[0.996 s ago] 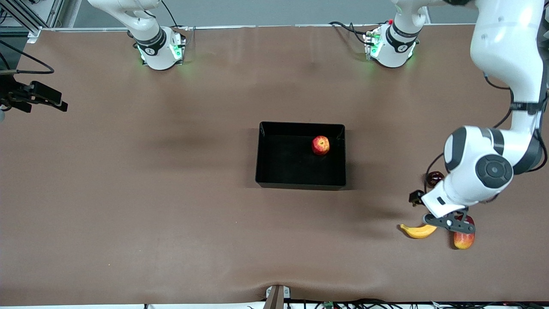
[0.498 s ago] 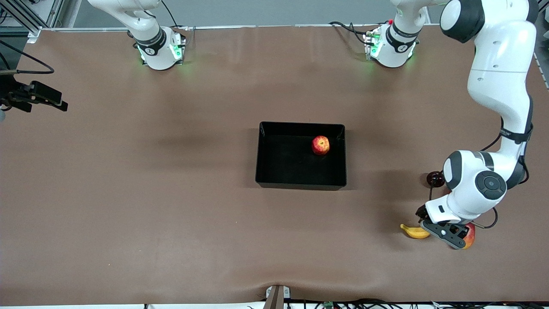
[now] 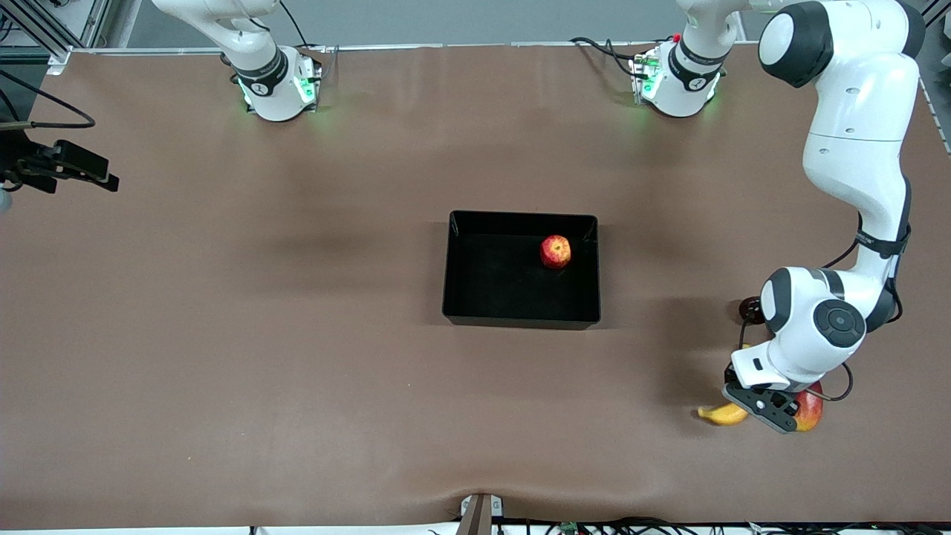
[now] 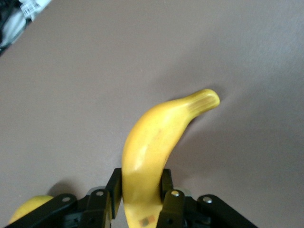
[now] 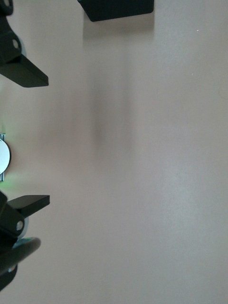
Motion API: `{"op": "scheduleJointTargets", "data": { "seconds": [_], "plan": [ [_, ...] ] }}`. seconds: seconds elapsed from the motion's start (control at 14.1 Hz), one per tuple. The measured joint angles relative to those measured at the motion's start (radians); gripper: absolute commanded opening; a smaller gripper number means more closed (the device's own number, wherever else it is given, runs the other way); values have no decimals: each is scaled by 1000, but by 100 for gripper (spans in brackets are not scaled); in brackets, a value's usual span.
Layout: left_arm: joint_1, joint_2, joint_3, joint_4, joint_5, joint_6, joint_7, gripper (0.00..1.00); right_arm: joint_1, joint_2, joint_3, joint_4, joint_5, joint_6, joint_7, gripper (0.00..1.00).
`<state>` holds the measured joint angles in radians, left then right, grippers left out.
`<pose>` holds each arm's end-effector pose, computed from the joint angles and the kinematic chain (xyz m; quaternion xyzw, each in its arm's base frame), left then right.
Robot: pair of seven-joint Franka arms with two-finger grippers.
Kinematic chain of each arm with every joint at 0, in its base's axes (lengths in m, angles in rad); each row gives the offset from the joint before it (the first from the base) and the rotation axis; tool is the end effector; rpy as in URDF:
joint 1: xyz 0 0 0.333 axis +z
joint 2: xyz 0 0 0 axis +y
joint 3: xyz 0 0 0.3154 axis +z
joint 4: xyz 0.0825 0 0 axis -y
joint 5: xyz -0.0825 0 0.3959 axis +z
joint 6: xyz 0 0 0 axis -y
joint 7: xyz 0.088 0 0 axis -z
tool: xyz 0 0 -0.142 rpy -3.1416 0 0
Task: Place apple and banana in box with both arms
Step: 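Lift the banana and carry it into the tray with the left gripper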
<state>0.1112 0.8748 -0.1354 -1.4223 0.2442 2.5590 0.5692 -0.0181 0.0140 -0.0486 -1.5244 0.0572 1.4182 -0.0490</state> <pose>0.7685 0.0017 0.1607 -0.9273 0.3474 -0.1220 0.0674 0.5496 -0.0277 0.5912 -0.9978 0.0062 0.0583 0.0316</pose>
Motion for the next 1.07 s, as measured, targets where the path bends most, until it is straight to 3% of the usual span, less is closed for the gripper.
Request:
{"op": "scheduleJointTargets", "data": {
  "seconds": [0.36,0.64,0.78,1.07],
  "plan": [
    [-3,-132,-126,27,0,-273,-181,0,-4,3,-1,-1,0,-4,0,100],
    [-44,-268,-272,23,0,-468,-527,0,-8,4,-1,-1,0,-6,0,100],
    [-111,-288,-312,17,0,-497,-750,0,-8,4,-1,-1,0,-6,0,100],
    [-342,-281,-315,-2,59,-499,-1214,0,-8,4,0,-1,0,-9,0,100]
  ]
}}
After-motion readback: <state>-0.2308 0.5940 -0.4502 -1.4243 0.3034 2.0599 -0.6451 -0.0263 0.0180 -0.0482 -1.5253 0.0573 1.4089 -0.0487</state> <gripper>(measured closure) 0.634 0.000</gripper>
